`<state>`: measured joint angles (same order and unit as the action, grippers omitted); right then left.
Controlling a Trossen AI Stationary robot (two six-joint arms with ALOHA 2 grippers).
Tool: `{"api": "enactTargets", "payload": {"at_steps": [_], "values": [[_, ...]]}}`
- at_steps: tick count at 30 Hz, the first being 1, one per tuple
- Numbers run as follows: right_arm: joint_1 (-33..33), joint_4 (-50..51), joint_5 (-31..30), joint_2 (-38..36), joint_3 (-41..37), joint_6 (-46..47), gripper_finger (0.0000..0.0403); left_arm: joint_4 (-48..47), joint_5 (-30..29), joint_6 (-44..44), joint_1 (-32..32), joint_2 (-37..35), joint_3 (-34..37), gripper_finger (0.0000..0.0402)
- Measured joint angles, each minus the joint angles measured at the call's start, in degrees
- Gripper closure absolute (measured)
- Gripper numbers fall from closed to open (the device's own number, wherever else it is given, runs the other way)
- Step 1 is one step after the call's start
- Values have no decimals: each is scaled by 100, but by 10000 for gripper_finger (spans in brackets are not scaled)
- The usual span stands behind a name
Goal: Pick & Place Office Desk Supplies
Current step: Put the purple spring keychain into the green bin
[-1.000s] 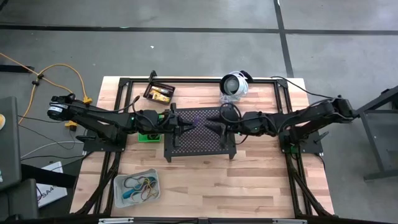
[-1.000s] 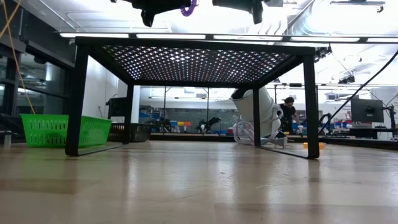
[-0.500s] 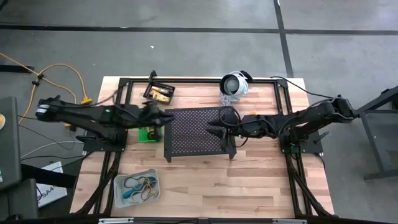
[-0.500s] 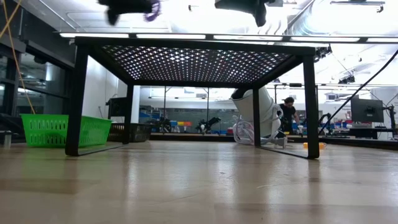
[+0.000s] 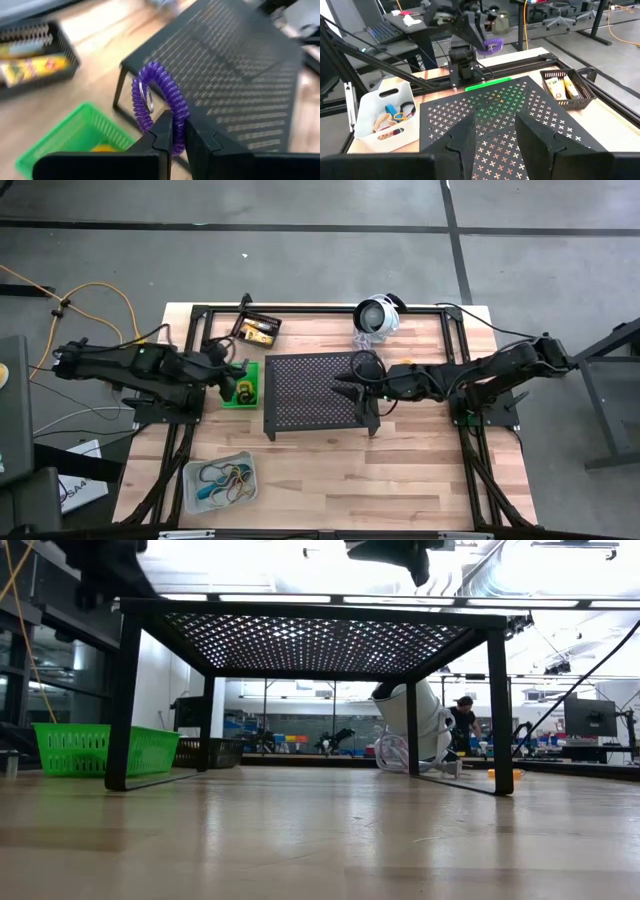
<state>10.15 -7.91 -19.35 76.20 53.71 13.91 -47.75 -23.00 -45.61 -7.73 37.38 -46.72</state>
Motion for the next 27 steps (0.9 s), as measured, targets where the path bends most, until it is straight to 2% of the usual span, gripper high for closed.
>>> {"api": "enactTargets", "payload": {"at_steps": [12,27], "values": [[-1,144,7,0,0,144,279,-986,80,-972,0,1498,0,376],[4,173,151,0,0,151,279,-1439,329,-624,216,2840,0,376]]}}
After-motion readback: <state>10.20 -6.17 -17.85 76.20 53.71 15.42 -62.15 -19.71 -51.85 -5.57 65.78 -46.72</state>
